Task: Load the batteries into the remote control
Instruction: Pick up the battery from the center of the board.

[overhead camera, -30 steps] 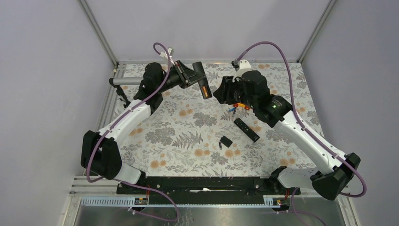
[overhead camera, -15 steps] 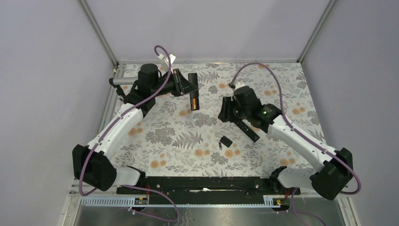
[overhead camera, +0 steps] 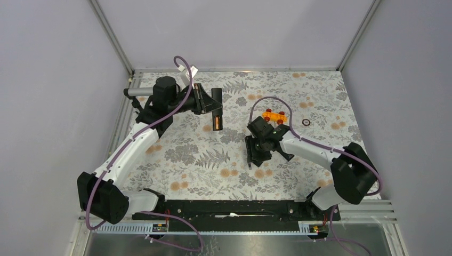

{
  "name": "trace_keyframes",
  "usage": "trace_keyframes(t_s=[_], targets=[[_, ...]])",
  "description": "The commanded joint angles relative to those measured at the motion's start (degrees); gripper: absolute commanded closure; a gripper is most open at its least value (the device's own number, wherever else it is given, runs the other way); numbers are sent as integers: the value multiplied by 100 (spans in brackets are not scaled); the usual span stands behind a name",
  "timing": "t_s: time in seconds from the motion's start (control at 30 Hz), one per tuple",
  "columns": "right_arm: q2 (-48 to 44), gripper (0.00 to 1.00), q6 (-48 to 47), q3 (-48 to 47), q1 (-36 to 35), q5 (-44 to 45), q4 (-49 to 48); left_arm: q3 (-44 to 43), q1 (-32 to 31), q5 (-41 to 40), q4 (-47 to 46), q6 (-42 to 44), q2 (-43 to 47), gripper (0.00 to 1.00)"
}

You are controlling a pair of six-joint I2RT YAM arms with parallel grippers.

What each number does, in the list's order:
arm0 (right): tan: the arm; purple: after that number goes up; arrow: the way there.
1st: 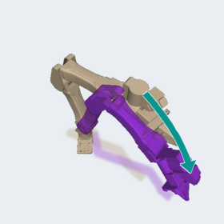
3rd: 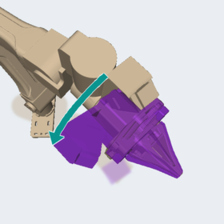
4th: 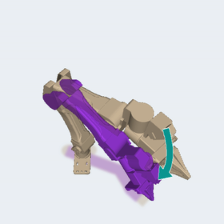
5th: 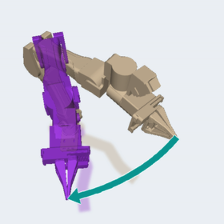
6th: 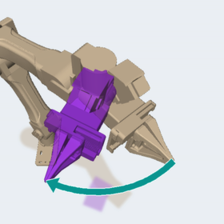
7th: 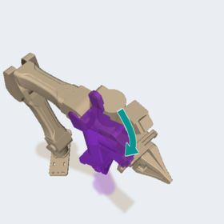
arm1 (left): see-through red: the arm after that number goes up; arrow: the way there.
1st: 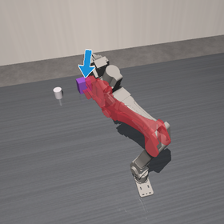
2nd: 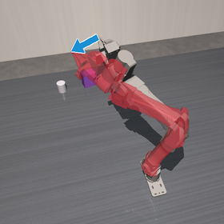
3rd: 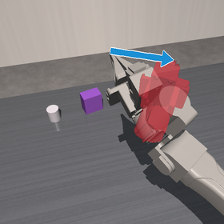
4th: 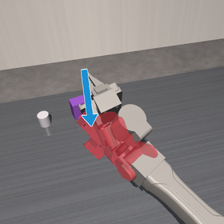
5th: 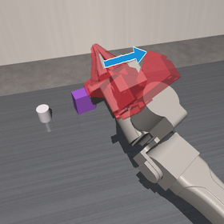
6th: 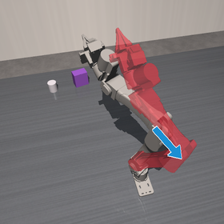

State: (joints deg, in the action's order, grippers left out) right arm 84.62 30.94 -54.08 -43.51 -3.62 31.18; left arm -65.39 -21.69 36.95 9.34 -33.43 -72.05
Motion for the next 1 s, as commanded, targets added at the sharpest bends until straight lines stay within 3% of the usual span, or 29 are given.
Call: trace_keyframes(t_s=[0.0, 0.27, 0.7, 0.97], targets=[[400, 50, 48, -50, -108, 108, -71, 18, 34, 200, -439, -71, 195, 100], [897, 54, -27, -244, -196, 45, -199, 25, 34, 196, -486, -131, 201, 100], [1623, 71, 99, -788, -458, 728, 294, 21, 55, 150, -514, -150, 224, 100], [1575, 89, 523, -752, -475, 1287, 590, 75, 69, 150, -502, -141, 240, 100]])
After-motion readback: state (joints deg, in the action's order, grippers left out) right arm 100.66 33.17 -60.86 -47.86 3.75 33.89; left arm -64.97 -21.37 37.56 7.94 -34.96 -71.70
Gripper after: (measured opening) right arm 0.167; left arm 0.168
